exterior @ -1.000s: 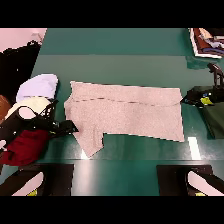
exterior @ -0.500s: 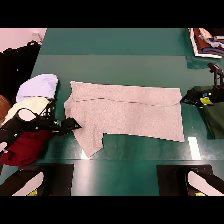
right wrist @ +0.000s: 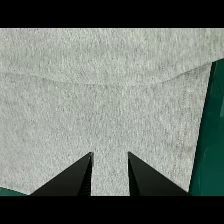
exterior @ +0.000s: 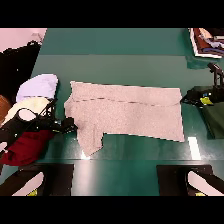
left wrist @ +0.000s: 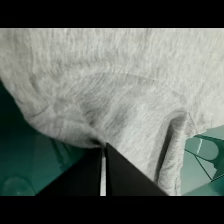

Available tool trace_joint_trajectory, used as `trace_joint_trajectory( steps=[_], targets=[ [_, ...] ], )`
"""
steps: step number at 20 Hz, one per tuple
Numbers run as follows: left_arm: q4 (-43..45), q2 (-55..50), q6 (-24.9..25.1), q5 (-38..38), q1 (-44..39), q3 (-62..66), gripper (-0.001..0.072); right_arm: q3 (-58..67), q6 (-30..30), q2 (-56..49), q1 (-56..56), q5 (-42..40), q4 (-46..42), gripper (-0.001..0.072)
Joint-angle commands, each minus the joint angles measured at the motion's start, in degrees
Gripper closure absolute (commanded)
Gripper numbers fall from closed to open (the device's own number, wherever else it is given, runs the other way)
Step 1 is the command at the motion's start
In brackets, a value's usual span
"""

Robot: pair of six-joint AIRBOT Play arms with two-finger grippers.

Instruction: Fold the shirts.

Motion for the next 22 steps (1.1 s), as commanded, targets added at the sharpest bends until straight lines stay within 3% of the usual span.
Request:
trace_joint_trajectory(
  steps=[1,5,7,9,10,11,13,18,19,20,21,22],
  targets=[
    [0.07,0.04,0.57,-1.14,0.00,0.24,0.0686,-0.04,0.02,0.04,-0.59,3.43,-1.90,0.0449],
    [2.86,2.51,0.59,-3.52,0.00,1.16,0.0686,-7.17,0.02,2.49,-8.11,7.32,-4.37,0.0444],
    [3.10,3.58,0.63,-3.56,0.00,1.27,0.0686,-14.45,0.00,4.57,-14.78,7.74,-4.85,0.0207],
    [3.13,3.61,0.66,-3.48,0.00,1.31,0.0686,-20.79,-0.20,5.03,-21.68,8.52,-4.55,0.0205],
    [3.13,3.61,0.68,-3.39,0.00,1.29,0.0686,-23.41,-1.29,5.03,-24.41,8.39,-3.63,0.0225],
    [3.13,3.61,0.68,-3.28,0.00,1.29,0.0686,-25.81,-3.45,5.03,-26.75,8.09,-1.22,0.0291],
    [3.10,3.61,0.66,-2.95,0.00,1.31,0.0686,-29.07,-5.53,5.03,-29.09,6.38,2.78,0.0295],
    [3.15,3.61,0.63,-2.32,0.00,1.29,0.0686,-30.80,-6.05,2.25,-24.13,4.15,3.10,0.0306],
    [3.50,3.61,0.61,-2.67,0.00,1.31,0.0686,-30.64,-6.05,0.98,-22.36,3.61,3.10,0.0375],
    [4.26,3.61,0.59,-3.04,0.00,1.31,0.0686,-30.21,-6.12,-0.07,-20.96,3.21,2.73,0.0504],
    [5.33,3.61,0.52,-3.91,0.00,1.44,0.0686,-29.51,-6.12,-0.83,-19.56,3.17,2.51,0.0537],
    [7.28,3.76,-0.04,-5.35,0.00,2.03,0.0687,-28.61,-6.12,-1.16,-18.45,3.67,2.54,0.0648]
  ],
)
